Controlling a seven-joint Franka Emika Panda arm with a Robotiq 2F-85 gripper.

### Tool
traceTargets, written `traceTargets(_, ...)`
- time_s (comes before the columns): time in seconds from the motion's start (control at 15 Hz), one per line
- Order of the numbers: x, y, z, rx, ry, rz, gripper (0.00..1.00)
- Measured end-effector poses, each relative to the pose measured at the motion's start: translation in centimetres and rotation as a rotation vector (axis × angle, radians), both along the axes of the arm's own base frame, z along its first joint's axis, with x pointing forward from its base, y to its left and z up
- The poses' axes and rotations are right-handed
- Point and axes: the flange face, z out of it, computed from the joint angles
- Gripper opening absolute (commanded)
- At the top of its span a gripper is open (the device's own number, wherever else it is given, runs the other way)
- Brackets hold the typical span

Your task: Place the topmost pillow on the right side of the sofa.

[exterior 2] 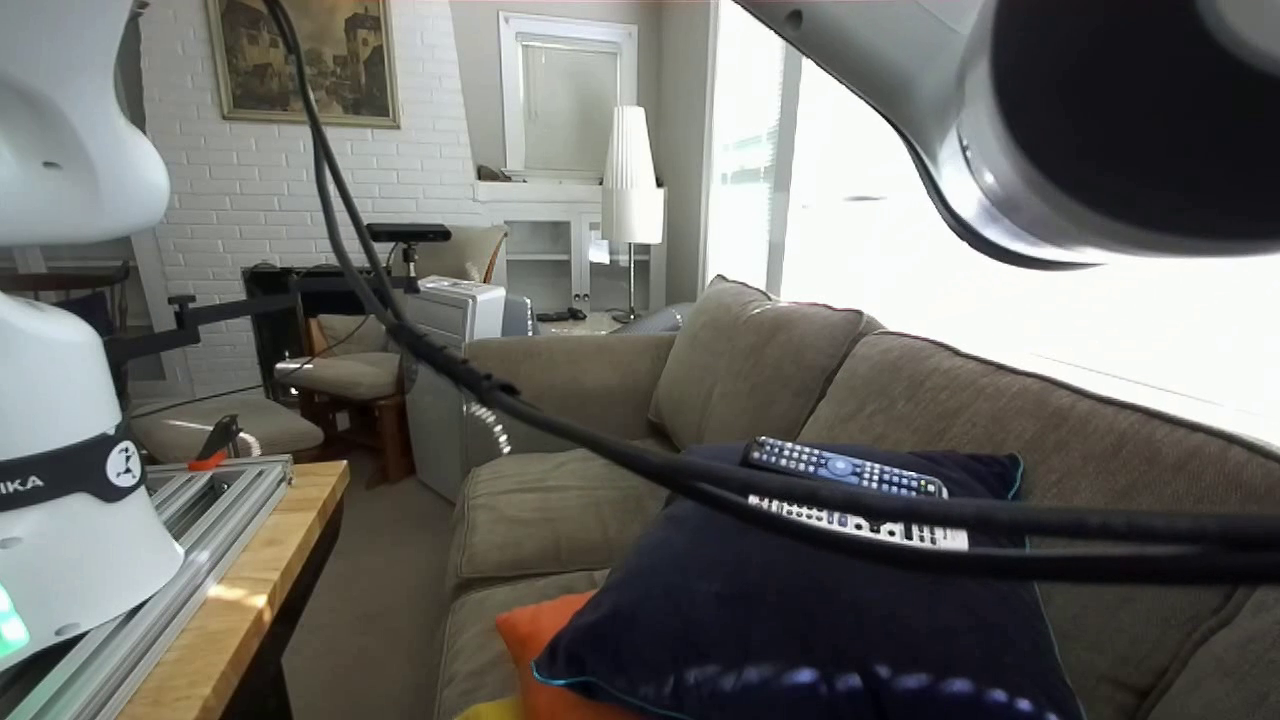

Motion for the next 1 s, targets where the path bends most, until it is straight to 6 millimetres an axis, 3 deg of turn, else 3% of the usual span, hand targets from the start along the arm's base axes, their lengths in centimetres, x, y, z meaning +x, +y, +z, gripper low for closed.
traceTargets(0.33,0.0,-1.3,-0.4,-0.064,0.012,-0.030,0.03)
traceTargets(1.0,1.3,-2.2,-4.2,-0.132,-0.042,-0.068,0.03)
